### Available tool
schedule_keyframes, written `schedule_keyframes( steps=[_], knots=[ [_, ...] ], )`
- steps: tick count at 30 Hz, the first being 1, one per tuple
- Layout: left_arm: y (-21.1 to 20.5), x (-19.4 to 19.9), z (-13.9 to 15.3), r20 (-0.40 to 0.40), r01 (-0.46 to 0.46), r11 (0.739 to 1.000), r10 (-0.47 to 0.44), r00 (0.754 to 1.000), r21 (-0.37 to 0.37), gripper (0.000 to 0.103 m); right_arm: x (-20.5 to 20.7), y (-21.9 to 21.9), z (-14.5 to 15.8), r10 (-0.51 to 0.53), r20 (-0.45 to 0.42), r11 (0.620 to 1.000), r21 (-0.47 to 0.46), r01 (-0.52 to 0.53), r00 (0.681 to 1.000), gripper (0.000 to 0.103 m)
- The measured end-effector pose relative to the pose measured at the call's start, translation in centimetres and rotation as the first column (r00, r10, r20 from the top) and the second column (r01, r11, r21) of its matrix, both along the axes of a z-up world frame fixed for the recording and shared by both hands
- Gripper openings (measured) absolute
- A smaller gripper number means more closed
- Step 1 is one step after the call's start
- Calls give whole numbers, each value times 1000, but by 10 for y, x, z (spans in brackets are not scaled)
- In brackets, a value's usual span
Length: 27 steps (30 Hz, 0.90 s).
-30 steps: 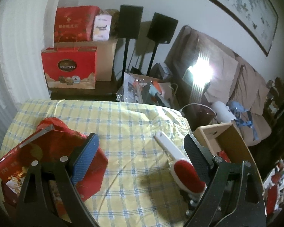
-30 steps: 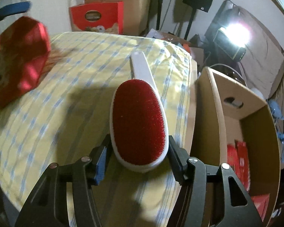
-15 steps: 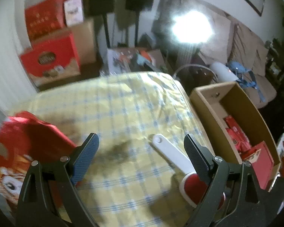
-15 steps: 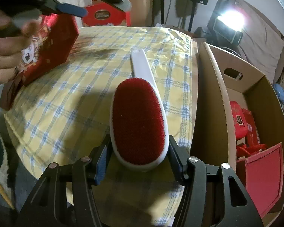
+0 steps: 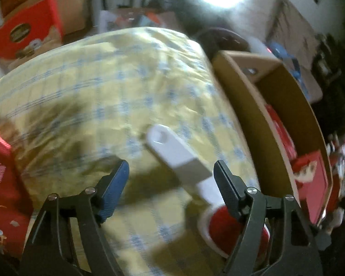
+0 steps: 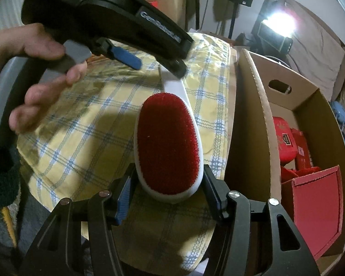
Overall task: Organize objects
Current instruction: 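Close the left tool on the white brush handle while the right tool hovers over the brush head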
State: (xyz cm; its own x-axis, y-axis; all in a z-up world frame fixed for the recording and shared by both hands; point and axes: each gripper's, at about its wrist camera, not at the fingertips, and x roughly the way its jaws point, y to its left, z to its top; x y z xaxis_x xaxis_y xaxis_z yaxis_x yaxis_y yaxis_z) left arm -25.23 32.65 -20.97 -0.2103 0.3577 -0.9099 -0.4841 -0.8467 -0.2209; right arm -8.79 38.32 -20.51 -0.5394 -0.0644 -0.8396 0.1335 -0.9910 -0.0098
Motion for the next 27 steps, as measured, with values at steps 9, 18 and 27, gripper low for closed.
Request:
schedule_keyframes(
  steps=[9,18,27],
  knots=[
    [28,22,-9,-18,45,998,-45,999,-39,69,5,2,1,-7,2,1000,-3,7,1000,55],
    [29,19,-7,-59,29,998,-32,998,-50,50,6,5,-1,-18,-2,1000,-24,18,1000,56],
    [26,20,4,-52,35,999,-34,998,19,37,6,2,-1,-6,-15,998,-56,6,1000,60]
  ],
)
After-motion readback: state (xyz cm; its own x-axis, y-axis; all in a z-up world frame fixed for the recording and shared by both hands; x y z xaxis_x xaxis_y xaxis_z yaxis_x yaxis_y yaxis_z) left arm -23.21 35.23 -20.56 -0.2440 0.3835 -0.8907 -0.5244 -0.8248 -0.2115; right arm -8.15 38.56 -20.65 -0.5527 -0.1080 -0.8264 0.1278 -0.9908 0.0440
